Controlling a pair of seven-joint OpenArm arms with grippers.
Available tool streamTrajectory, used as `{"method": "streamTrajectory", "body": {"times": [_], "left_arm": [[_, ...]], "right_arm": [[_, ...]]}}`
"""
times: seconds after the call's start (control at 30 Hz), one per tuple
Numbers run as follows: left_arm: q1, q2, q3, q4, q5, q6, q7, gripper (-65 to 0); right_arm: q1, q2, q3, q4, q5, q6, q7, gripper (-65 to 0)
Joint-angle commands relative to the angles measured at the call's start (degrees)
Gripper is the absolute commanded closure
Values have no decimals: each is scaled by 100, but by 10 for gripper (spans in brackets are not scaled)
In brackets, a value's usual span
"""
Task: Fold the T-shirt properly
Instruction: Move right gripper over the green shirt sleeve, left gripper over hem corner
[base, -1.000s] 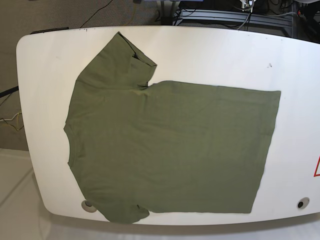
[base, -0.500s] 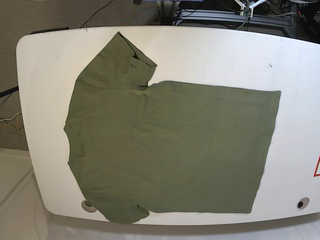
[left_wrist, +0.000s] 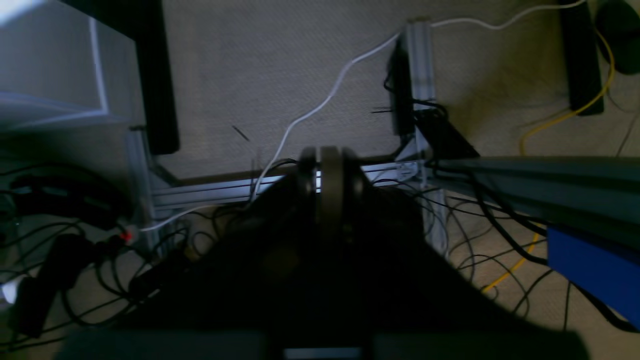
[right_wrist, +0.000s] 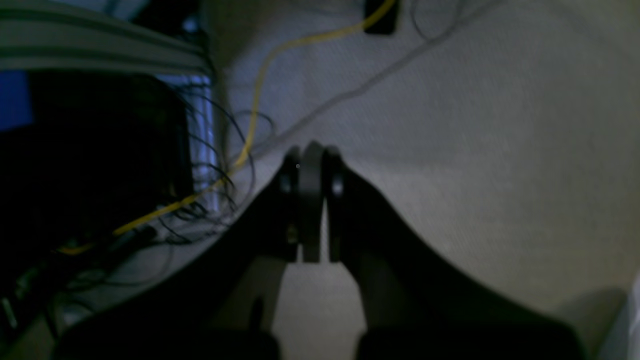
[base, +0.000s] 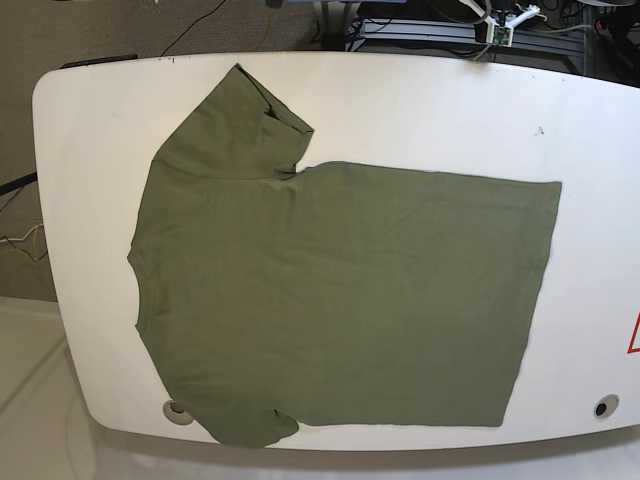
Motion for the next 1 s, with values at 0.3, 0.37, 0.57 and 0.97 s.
{"method": "streamTrajectory", "body": {"times": [0.3,0.37,0.57,0.97], "left_arm": [[912,-136,-630,1493,-119,34,-41,0],[1005,-145,-702,1653,-157,31,-13,0],[1208,-197,-822,2079,-200,25,-4,0],[1267,-423,-841,2834,-187,28,-50,-9]], "right_arm": [[-645,68,356,1582,119,-7,-351,0],[-698,64,420,1857,168,22,-464,0],[-793,20,573,2746,347,194,-896,0],[-727,-176,911,4407,996,644,-2040,-3]]}}
